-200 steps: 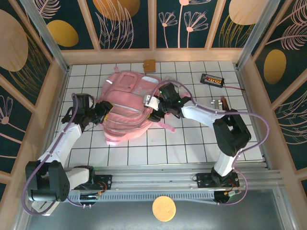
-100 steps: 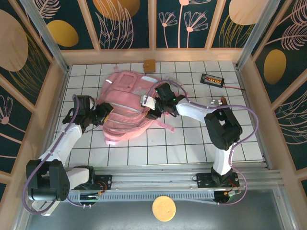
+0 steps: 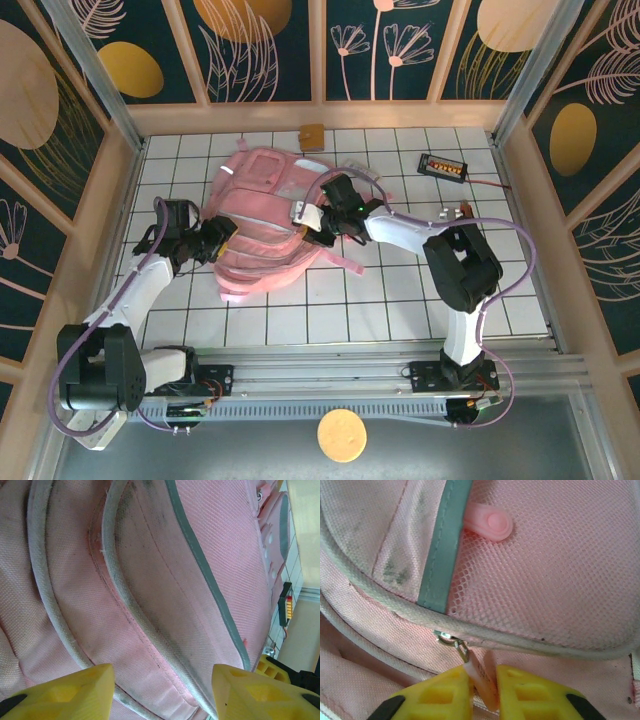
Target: Pack the student bag
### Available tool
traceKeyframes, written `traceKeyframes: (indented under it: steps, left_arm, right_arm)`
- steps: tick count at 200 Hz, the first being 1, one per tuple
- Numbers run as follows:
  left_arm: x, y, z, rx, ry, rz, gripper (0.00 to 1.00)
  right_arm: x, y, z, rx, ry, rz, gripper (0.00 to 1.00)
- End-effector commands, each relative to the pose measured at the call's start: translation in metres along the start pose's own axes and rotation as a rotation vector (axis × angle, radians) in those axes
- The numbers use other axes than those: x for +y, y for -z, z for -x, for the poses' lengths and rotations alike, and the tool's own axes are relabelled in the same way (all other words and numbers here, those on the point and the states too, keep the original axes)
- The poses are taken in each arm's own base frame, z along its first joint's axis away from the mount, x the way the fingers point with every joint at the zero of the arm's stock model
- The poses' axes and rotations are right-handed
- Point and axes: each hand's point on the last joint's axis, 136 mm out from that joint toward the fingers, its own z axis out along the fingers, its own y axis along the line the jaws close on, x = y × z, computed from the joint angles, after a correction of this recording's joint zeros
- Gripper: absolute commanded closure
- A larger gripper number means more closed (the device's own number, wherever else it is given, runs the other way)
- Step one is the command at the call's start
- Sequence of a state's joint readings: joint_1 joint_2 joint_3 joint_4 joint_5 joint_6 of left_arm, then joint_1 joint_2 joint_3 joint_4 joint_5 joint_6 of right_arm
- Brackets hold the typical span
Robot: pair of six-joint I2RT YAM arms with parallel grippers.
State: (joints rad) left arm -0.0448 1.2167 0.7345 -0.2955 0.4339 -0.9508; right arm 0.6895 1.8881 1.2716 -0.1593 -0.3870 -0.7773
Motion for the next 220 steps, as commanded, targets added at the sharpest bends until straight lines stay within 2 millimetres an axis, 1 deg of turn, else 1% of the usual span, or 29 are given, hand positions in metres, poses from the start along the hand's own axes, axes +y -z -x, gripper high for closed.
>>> traceKeyframes:
  steps: [1, 30, 41, 67, 79, 101, 114, 139, 160, 182, 191, 193, 196, 220]
  left_arm:
    - [0.003, 0.0, 0.001, 0.005, -0.007, 0.01, 0.46]
    - [-0.001, 0.005, 0.003, -0.006, -0.026, 0.016, 0.46]
    - [-0.004, 0.009, 0.007, -0.019, -0.04, 0.02, 0.45]
    - [-0.024, 0.026, 0.024, -0.094, -0.1, 0.01, 0.43]
    - [-0.028, 0.031, 0.032, -0.116, -0.122, 0.023, 0.43]
    - [-0.032, 0.026, 0.039, -0.115, -0.144, 0.03, 0.43]
    - [-0.028, 0.021, 0.041, -0.119, -0.149, 0.036, 0.43]
    - [-0.019, 0.011, 0.047, -0.138, -0.161, 0.056, 0.43]
    - [-0.019, 0.006, 0.057, -0.159, -0.176, 0.072, 0.43]
    - [-0.023, 0.008, 0.074, -0.195, -0.215, 0.105, 0.42]
    - [-0.015, 0.005, 0.077, -0.196, -0.237, 0.147, 0.41]
    - [-0.022, 0.008, 0.082, -0.209, -0.246, 0.14, 0.41]
    - [-0.024, 0.008, 0.085, -0.211, -0.258, 0.144, 0.41]
    - [-0.016, 0.002, 0.095, -0.188, -0.305, 0.201, 0.4]
  right_arm:
    - [-0.006, -0.003, 0.004, 0.012, 0.01, -0.023, 0.87]
    - [-0.003, -0.002, 0.004, 0.034, 0.025, -0.024, 0.97]
    - [-0.002, 0.002, 0.005, 0.042, 0.026, -0.028, 1.0]
    - [0.001, 0.015, 0.008, 0.055, 0.014, -0.032, 1.0]
    - [0.005, 0.022, 0.009, 0.057, -0.002, -0.023, 1.0]
    - [0.016, 0.033, 0.015, 0.048, -0.069, 0.017, 1.0]
    - [0.026, 0.037, 0.021, 0.041, -0.12, 0.079, 1.0]
    - [0.039, 0.041, 0.029, 0.034, -0.222, 0.156, 1.0]
    - [0.041, 0.042, 0.031, 0.04, -0.289, 0.154, 1.0]
    - [0.039, 0.043, 0.027, 0.067, -0.354, 0.138, 1.0]
    - [0.039, 0.043, 0.026, 0.079, -0.375, 0.139, 1.0]
    - [0.04, 0.043, 0.025, 0.083, -0.38, 0.141, 1.0]
    - [0.04, 0.043, 0.025, 0.085, -0.385, 0.142, 1.0]
    - [0.043, 0.044, 0.032, 0.062, -0.395, 0.147, 1.0]
